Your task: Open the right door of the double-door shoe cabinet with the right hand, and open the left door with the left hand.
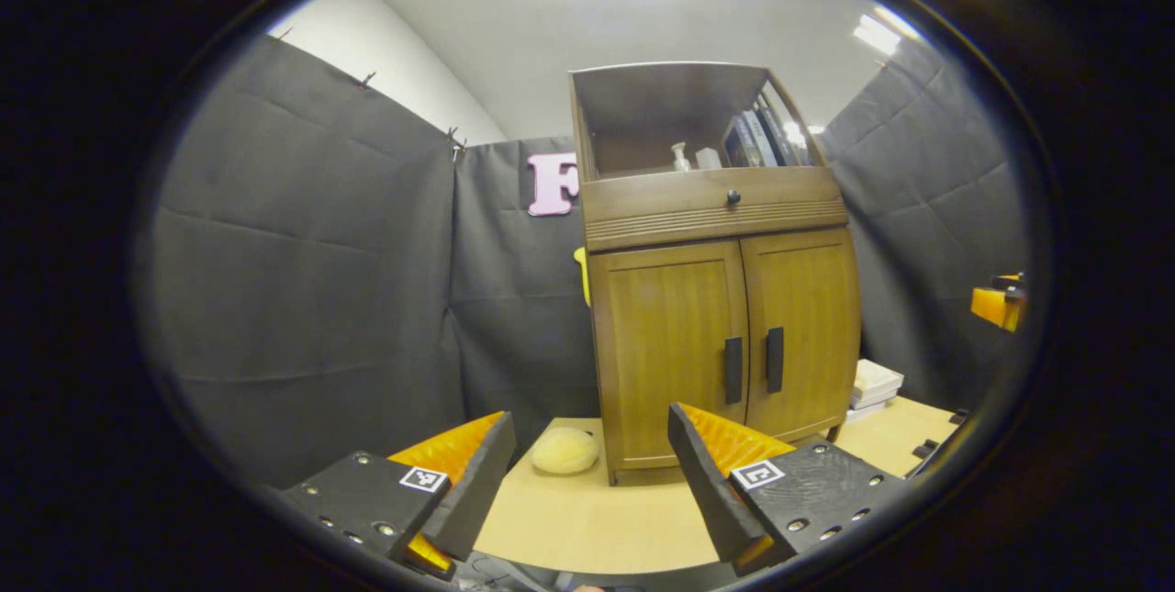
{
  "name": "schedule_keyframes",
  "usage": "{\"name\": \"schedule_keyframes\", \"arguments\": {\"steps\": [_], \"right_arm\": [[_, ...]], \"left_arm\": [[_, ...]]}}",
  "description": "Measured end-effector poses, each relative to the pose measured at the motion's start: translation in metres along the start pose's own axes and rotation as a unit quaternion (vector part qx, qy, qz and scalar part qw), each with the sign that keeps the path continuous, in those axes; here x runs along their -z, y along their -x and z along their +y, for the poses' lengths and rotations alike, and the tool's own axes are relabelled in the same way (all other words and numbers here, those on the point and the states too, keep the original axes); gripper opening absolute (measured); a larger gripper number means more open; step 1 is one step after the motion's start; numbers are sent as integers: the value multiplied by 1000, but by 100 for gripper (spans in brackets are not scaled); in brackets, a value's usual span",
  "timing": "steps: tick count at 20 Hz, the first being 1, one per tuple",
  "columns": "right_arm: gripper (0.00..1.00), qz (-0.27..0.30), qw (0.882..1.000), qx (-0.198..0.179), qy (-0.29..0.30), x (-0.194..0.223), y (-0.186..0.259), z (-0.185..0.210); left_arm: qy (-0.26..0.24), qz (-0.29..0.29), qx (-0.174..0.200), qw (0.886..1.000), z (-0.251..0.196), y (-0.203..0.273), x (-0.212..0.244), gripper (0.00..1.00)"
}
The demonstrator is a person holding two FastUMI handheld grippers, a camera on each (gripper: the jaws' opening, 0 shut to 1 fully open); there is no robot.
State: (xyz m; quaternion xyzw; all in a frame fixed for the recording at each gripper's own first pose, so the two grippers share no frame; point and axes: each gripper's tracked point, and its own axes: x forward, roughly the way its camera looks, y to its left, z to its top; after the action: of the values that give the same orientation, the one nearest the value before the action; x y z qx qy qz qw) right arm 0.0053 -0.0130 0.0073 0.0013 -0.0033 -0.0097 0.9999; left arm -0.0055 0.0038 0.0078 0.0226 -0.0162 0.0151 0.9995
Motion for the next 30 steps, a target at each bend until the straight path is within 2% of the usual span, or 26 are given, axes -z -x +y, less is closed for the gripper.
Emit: {"name": "schedule_keyframes", "arguments": {"steps": [7,13,15,20,24,30], "right_arm": [[97,-4,1000,1,-1,0,2,-7],[98,-5,1000,-27,-13,3,-6,-7],[98,-5,998,-50,-24,6,-19,5],[96,-7,997,-79,-25,8,-54,30],[96,-8,996,-91,-15,7,-93,55],[98,-14,994,-111,-13,10,-158,110]], "left_arm": [[10,1,-1,1000,-4,0,3,98],[9,5,-17,1000,-21,9,5,95],[9,3,-21,1000,-30,13,5,95],[19,11,-19,1000,-48,13,8,98],[14,3,-23,1000,-38,-1,6,98],[16,12,-43,999,3,-29,15,98]]}}
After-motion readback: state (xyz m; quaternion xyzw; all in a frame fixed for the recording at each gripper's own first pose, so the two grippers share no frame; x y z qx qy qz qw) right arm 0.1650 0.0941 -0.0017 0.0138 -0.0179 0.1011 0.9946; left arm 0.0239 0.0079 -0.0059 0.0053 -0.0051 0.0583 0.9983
